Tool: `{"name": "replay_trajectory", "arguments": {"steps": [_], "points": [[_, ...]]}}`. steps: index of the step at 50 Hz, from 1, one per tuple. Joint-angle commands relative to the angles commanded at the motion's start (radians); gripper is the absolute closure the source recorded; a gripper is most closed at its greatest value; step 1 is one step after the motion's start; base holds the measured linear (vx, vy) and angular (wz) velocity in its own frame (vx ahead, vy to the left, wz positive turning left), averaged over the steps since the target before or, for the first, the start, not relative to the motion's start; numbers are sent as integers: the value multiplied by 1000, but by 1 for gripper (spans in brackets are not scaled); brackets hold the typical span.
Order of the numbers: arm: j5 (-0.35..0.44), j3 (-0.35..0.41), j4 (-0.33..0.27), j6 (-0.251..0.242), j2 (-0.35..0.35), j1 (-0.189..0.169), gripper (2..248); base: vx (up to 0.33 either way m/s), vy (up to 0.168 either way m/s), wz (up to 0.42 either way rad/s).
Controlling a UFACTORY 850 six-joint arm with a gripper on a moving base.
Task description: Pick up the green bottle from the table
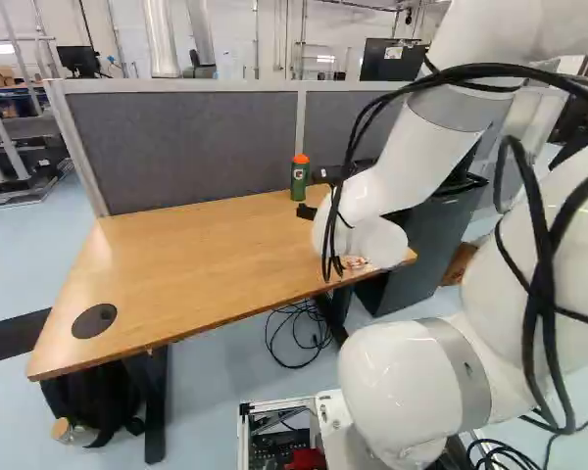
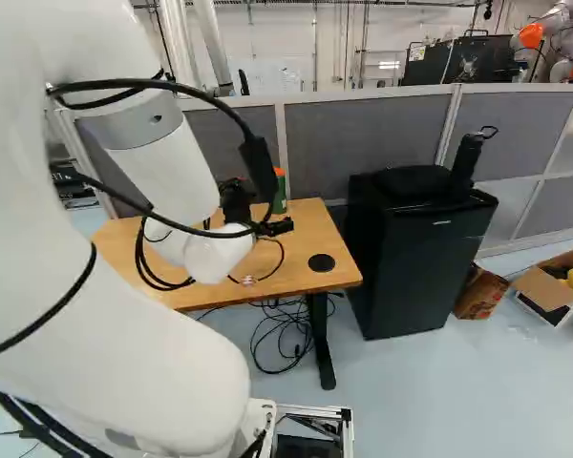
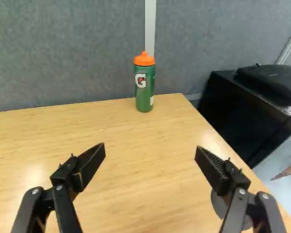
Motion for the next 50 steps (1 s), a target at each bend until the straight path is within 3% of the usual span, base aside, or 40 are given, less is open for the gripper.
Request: {"name": "replay_trajectory", "arguments": {"steps": [50], "points": [[135, -253, -64, 0, -250, 4, 3, 0, 0, 0]]}}
